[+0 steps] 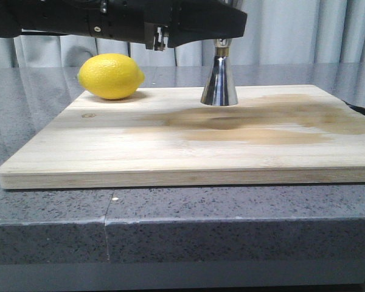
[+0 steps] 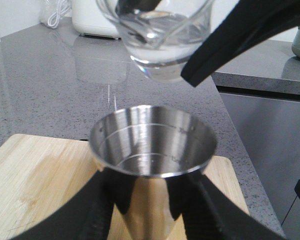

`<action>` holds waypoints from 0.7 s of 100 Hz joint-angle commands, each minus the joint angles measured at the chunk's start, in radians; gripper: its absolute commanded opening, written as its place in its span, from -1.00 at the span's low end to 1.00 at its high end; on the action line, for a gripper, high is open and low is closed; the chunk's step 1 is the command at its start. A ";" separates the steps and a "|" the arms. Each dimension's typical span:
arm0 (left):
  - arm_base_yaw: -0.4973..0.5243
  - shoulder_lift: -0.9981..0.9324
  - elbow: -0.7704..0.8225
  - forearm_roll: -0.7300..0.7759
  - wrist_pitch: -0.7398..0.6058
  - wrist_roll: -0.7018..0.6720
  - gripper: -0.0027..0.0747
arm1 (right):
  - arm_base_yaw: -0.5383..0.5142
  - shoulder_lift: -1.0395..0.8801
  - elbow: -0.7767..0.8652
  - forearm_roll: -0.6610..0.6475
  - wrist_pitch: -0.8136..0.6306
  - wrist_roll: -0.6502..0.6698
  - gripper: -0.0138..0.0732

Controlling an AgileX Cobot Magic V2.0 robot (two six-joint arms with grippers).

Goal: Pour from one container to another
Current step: 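Move the beaker over the jigger held by the left gripper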

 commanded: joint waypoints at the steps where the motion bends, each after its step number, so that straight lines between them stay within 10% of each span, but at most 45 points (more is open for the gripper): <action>1: -0.005 -0.052 -0.033 -0.079 0.059 -0.006 -0.39 | 0.001 -0.026 -0.043 -0.018 -0.043 -0.055 -0.02; 70: -0.005 -0.052 -0.033 -0.079 0.059 -0.006 -0.39 | 0.001 0.009 -0.043 -0.022 -0.079 -0.306 -0.02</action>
